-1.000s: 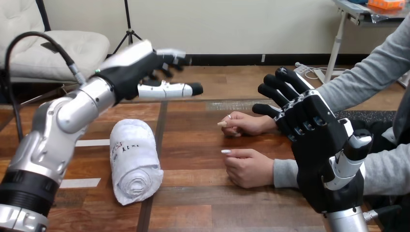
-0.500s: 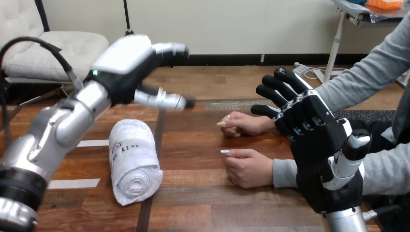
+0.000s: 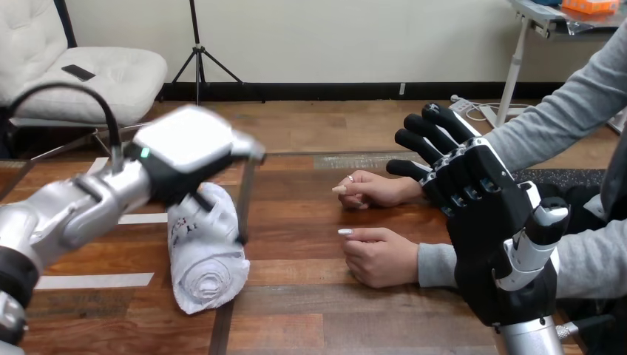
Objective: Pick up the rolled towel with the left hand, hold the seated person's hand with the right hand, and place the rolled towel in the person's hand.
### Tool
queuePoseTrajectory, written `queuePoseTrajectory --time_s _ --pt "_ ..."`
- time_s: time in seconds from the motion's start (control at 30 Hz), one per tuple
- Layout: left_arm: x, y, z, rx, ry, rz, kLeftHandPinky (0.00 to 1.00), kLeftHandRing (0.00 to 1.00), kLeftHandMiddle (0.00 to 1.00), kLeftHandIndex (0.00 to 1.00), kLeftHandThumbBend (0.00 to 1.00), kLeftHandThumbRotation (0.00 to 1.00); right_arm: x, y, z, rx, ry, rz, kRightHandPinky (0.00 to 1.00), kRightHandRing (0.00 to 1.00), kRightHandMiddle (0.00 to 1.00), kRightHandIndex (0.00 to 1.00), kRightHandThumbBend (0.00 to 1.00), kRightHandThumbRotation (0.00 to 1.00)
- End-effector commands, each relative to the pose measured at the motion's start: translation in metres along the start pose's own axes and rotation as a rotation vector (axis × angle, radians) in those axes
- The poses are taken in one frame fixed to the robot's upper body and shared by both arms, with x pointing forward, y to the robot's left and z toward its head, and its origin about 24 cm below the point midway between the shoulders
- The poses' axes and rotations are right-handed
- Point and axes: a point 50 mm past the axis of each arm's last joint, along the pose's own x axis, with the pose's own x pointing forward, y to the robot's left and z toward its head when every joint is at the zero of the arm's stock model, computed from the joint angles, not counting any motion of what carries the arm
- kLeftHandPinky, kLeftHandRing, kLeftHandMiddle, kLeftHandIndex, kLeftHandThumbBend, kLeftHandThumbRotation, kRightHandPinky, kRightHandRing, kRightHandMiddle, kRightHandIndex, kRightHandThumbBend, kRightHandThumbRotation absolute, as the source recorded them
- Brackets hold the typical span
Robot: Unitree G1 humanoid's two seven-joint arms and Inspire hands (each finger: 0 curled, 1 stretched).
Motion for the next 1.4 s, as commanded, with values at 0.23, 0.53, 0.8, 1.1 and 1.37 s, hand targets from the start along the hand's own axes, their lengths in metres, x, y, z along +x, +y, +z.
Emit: queuePoseTrajectory --time_s 0.23,0.53,0.8,1.1,1.37 --pt "-0.004 0.034 -0.023 0.232 0.003 0.004 0.83 0.89 0.91 0.87 1.0 0.64 0.008 0.0 0.013 -0.025 -0.072 0.026 0.74 0.85 0.85 0.84 1.0 1.0" --pt "-0.004 0.036 -0.026 0.273 -0.011 -0.061 0.85 0.91 0.93 0.9 1.0 0.62 0.009 -0.001 0.013 -0.025 -0.07 0.027 0.74 0.85 0.85 0.84 1.0 1.0" --pt "-0.003 0.039 -0.025 0.33 -0.041 -0.106 0.85 0.91 0.92 0.9 1.0 0.59 0.008 -0.002 0.013 -0.028 -0.067 0.028 0.74 0.85 0.85 0.84 1.0 1.0" --pt "-0.003 0.045 -0.024 0.405 -0.101 -0.168 0.85 0.92 0.94 0.92 1.0 0.61 0.007 -0.003 0.013 -0.032 -0.057 0.026 0.74 0.85 0.85 0.84 1.0 1.0" --pt "-0.001 0.056 -0.022 0.454 -0.15 -0.168 0.83 0.92 0.93 0.92 1.0 0.63 0.007 -0.003 0.014 -0.032 -0.052 0.029 0.74 0.85 0.85 0.84 1.0 1.0"
